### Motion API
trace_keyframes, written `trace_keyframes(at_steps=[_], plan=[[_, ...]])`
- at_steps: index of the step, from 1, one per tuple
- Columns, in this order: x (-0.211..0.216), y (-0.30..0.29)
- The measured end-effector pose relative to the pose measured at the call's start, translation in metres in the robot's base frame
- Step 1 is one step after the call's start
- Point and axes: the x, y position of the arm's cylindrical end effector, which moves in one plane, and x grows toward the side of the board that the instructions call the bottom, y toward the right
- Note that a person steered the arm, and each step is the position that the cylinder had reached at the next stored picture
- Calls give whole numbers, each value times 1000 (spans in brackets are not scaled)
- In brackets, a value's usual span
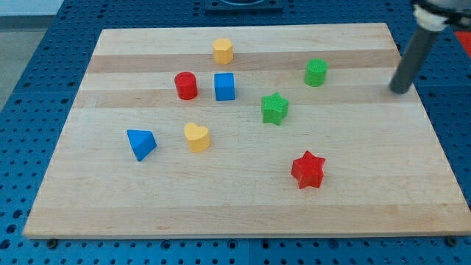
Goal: Point your arm at green star
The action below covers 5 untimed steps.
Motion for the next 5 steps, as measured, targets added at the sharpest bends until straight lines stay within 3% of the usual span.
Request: trace_keyframes(at_steps=[1, 3, 5], plan=[[25, -61], [38, -70], [68, -145]])
